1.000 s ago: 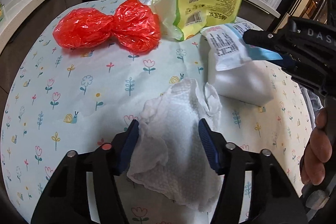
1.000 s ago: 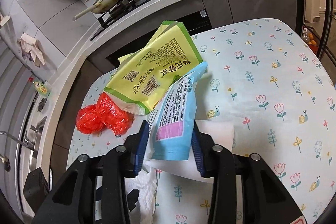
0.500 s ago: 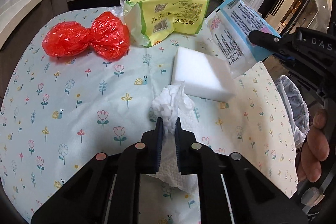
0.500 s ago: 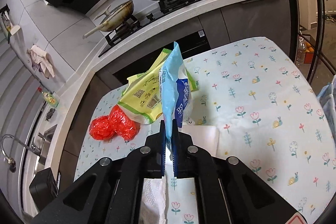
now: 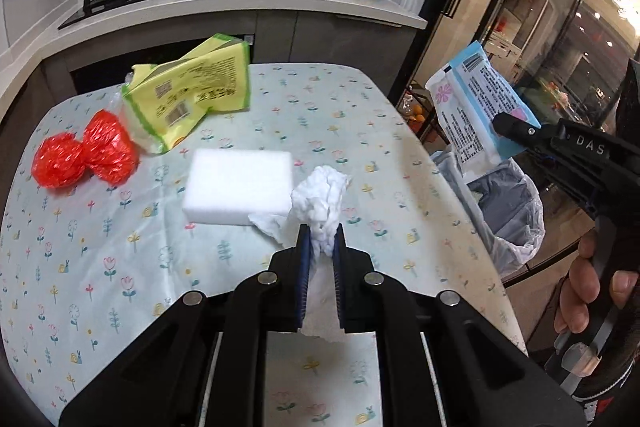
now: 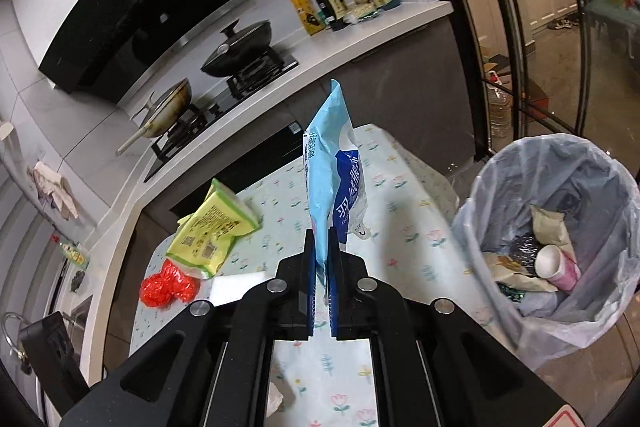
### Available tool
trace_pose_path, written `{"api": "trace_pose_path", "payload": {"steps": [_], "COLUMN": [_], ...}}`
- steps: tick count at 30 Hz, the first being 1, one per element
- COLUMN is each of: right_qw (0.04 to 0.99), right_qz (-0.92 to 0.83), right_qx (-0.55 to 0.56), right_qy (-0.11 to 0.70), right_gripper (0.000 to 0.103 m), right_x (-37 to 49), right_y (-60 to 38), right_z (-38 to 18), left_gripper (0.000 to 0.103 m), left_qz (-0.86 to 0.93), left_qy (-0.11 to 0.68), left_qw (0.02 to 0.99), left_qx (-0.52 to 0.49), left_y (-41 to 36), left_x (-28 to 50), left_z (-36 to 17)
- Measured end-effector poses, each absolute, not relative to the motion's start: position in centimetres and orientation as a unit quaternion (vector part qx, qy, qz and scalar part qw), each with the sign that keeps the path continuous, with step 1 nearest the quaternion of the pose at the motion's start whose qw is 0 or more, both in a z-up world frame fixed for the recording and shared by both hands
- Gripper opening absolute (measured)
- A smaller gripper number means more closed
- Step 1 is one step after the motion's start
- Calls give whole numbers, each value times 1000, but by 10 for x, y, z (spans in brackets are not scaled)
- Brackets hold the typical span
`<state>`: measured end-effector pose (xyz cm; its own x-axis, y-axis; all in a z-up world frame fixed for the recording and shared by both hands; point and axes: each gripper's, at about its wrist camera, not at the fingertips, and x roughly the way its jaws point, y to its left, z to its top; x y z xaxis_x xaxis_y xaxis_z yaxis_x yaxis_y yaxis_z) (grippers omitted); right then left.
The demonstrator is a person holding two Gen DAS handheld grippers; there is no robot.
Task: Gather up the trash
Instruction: 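Carry tissue and wipes pack over the bin and open both grippers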
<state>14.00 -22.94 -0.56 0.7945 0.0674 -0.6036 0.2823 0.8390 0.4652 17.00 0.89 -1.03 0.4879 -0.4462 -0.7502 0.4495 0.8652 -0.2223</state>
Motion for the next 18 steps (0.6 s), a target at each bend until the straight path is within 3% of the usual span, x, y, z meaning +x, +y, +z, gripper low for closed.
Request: {"api": "trace_pose_path", "payload": {"steps": [18], "right_qw": [889], "right_qz": [-158], "right_qx": [324], "right_qy": [283], "right_gripper": [5], "right_x": [51], "right_y": [-363], "right_z": [-21], "left_gripper": [11], "left_qz": [-376], "left_qy": [402], "left_qw": [833], "left_qx": [53], "left_y": [-164], "left_x": [133], "left_z": [20]}}
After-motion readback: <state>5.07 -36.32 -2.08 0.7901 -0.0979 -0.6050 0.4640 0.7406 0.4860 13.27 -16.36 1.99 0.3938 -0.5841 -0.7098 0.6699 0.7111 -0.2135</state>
